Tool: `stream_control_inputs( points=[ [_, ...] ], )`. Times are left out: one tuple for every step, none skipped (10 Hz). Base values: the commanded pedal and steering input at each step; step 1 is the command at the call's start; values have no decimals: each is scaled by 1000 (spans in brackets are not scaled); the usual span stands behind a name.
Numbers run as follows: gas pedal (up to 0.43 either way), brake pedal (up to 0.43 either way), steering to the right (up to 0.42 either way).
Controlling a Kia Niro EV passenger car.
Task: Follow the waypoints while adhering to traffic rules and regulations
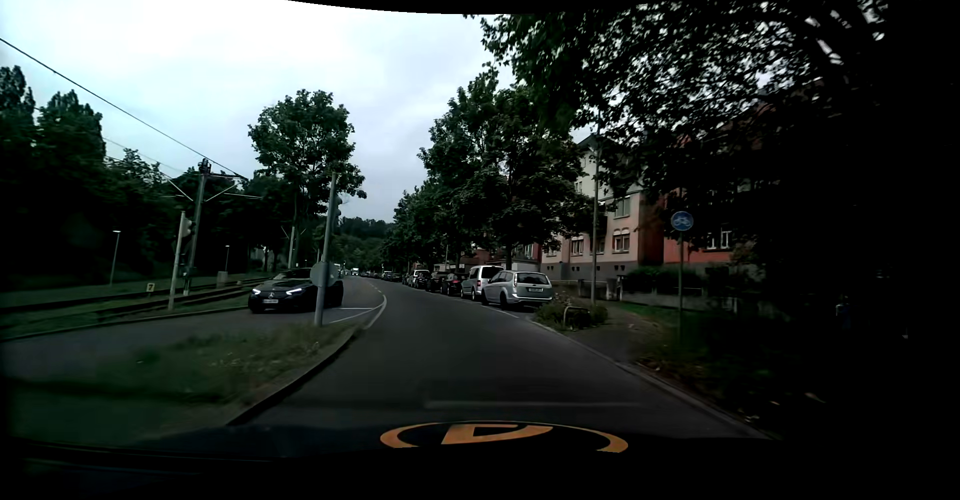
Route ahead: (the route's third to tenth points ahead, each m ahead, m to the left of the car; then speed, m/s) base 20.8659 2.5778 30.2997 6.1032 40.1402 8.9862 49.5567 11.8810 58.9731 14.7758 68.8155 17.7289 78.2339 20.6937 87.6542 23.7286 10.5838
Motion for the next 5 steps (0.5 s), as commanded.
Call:
stream_control_inputs(
  points=[
    [189,0,-73],
    [189,0,-72],
    [189,0,-70],
    [189,0,-65],
    [189,0,-62]
  ],
)
